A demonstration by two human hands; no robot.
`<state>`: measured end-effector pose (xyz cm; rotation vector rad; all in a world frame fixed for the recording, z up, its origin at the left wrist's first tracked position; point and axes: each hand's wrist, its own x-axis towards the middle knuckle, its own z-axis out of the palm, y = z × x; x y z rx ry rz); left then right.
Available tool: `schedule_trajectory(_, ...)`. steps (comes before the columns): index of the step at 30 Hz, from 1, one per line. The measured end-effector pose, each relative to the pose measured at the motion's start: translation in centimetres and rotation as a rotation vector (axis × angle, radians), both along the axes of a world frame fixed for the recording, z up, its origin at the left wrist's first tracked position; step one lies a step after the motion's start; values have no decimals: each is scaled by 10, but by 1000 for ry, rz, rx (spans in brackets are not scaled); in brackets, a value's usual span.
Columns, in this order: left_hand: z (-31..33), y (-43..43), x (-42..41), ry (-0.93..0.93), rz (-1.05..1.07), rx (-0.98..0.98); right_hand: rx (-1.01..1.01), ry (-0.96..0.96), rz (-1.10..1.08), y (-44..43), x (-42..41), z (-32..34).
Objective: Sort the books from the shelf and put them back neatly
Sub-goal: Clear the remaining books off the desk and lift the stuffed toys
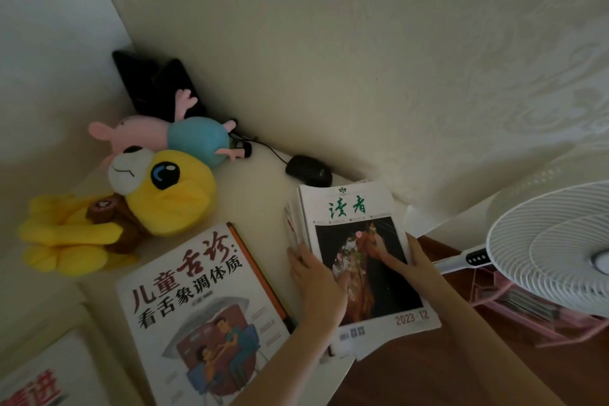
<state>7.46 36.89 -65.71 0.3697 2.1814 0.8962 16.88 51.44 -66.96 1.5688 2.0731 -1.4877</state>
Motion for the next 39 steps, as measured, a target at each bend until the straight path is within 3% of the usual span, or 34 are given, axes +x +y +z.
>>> schedule_trajectory(6, -2, 8, 13, 118, -11, 56, 1, -17, 9, 6, 7, 4)
schedule_trajectory(9, -6, 6, 14, 65, 90, 195, 29, -21, 3, 7, 9, 2)
schedule_trajectory(13, -2, 6, 14, 153, 73, 128, 26, -4, -18, 6, 9, 3)
schedule_trajectory(18, 3, 9, 14, 88, 80, 31, 49, -16, 4, 11, 10, 4)
schedule_trajectory(22, -3, 3, 15, 179, 159, 140, 54, 19, -9, 15, 11, 3)
schedule_trajectory(27, 2, 10, 18, 34, 244, 418, 7, 55, 2, 14, 12, 3)
schedule_trajectory(33, 4, 10, -1, -160, 337, 440, 49, 39, 22, 14, 24, -4)
schedule_trajectory(39, 36, 2, 4, -307, 153, 773, -13, 364, -84, 7, 37, 29)
